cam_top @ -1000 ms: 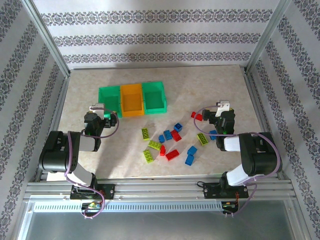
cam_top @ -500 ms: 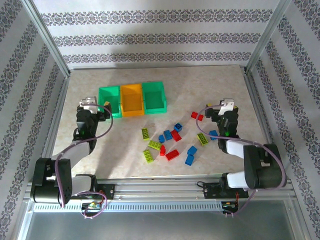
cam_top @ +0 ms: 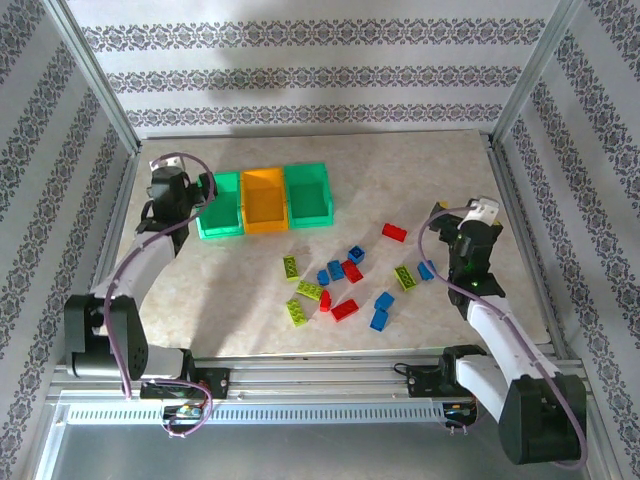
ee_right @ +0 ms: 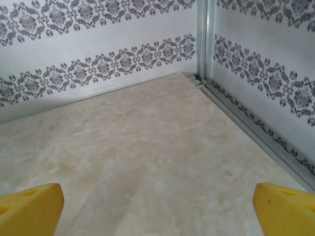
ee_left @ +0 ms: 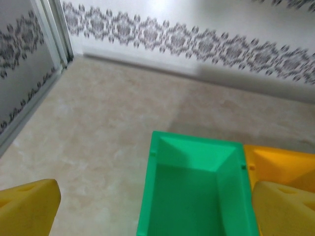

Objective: Sort the legos into containers by color
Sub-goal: Move the container to the center of the table.

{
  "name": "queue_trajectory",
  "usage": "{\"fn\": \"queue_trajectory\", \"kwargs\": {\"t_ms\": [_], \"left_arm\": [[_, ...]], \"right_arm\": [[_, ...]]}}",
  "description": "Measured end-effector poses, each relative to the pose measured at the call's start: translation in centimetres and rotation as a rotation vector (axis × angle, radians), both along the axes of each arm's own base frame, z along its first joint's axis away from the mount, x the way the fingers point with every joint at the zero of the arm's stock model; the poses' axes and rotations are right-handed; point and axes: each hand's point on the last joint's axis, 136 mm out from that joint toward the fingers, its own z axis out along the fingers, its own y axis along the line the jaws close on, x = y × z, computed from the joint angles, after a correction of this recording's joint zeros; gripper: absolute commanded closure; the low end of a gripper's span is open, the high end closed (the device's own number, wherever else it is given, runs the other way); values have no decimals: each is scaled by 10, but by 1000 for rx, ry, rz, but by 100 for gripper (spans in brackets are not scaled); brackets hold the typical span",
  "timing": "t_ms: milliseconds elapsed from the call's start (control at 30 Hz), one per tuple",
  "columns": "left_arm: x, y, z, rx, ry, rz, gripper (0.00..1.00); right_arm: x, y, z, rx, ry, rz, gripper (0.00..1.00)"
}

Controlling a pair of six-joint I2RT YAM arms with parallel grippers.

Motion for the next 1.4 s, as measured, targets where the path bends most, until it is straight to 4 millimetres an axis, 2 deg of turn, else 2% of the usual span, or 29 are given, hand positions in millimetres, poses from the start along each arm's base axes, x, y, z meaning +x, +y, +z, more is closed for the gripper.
{"fn": "queue_trajectory", "kwargs": {"t_ms": [133, 267, 433, 733, 900, 1133, 1400], "left_arm": [[5, 2, -28, -20, 130, 22, 1], [7, 2, -55, -31, 239, 32, 2], [11, 4, -86, -51, 353, 41, 17], [18, 1, -122, -86, 455, 32, 40], [18, -9, -133, -123, 486, -8, 54], [17, -19, -135, -148, 492, -47, 67], [0, -40, -144, -158, 526, -92, 73]], "right_arm": [[-7, 1, 5, 60, 31, -20, 2], [-12, 5, -5, 101, 91, -22, 2], [-18, 11, -19, 132, 182, -36, 2], [-27, 24, -35, 178, 292, -50, 2], [-28, 32, -35, 160, 329, -49, 2], [-15, 49, -29, 105, 374, -30, 2], [-6, 74, -29, 54, 445, 15, 2]]}}
